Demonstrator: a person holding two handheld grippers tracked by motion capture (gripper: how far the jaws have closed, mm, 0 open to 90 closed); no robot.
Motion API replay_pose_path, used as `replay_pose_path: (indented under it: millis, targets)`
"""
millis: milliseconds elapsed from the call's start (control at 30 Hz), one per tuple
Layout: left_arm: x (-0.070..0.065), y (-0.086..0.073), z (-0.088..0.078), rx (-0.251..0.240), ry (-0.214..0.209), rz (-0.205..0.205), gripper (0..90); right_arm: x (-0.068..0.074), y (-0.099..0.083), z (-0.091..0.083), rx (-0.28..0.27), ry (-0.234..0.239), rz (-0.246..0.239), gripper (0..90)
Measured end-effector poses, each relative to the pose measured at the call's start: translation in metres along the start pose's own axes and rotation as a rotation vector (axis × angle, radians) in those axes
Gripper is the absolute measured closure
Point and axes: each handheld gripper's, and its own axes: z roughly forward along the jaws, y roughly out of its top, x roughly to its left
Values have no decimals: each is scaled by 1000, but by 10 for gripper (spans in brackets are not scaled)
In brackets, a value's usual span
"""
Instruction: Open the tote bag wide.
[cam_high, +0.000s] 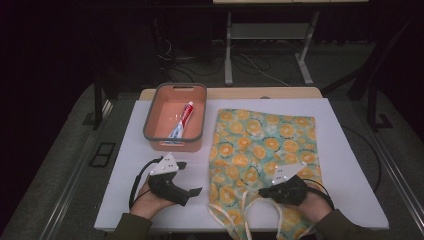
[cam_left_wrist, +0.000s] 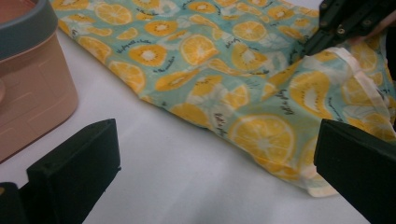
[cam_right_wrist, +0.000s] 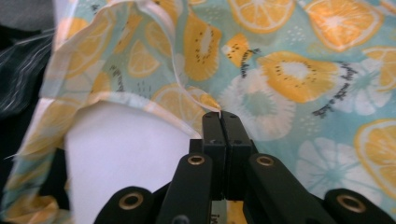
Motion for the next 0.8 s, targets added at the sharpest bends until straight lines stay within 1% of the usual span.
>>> replay_pose_path:
  millis: [33,67,100,133,167,200,233,267,300,333,367,400,433,467,500,533,567,600,633,667,700,733,767,800]
  targets:
    - [0,0,0,1,0,0,0,-2,3,2,-1,-4,8,899]
    - [0,0,0,0,0,0,0,-5,8,6,-4,-20,10,899]
    - [0,0,0,0,0,-1,0,-6,11,8,-7,-23,20,899]
    - [0,0,0,0,0,0,0,-6,11,8,-7,-23,20,899]
    - [0,0,0,0,0,-1,0,-9,18,14,-6,-40,28,899]
    - [0,0,0,1,0,0,0,-10,21,16,-9,-47,32,899]
    - [0,0,0,1,0,0,0,-10,21,16,-9,-47,32,899]
    - [0,0,0,-1,0,0,0,-12,27,21,1,-52,44,898]
    - [0,0,-1,-1,-1,0,0,-14,28,23,5,-49,44,897]
    - [0,0,-1,-2,-2,1,0,-15,29,24,-1,-49,46,886]
    - [0,0,-1,-2,-2,1,0,-16,29,24,-6,-38,52,830]
    - [1,0,-1,-5,-3,2,0,-16,30,24,-6,-21,55,720]
    - [1,0,-1,-5,-3,2,0,-16,30,21,-15,-32,51,661]
    - [1,0,-2,-6,-2,3,0,-17,30,17,-28,-25,60,619]
    - [1,0,-2,-8,-3,2,0,-19,29,12,-47,0,78,559]
    - [1,0,-2,-10,-2,0,0,-21,30,7,-68,2,85,498]
    - [1,0,-2,-10,-1,0,0,-23,30,1,-81,-9,85,463]
    - [1,0,-3,-11,-1,-1,0,-23,30,1,-81,-9,85,463]
    - [1,0,-3,-11,0,-2,0,-28,30,-11,-104,-15,91,414]
    - [1,0,-3,-11,0,-3,0,-28,30,-11,-104,-15,91,414]
    - [1,0,-3,-11,0,-3,0,-31,29,-18,-119,-28,97,387]
    - [1,0,-2,-11,0,-1,0,-39,27,-30,-142,-50,112,361]
    - [1,0,-2,-11,-1,0,0,-44,25,-36,-150,-72,117,353]
    - [1,0,-2,-10,0,0,0,-44,25,-36,-150,-72,117,353]
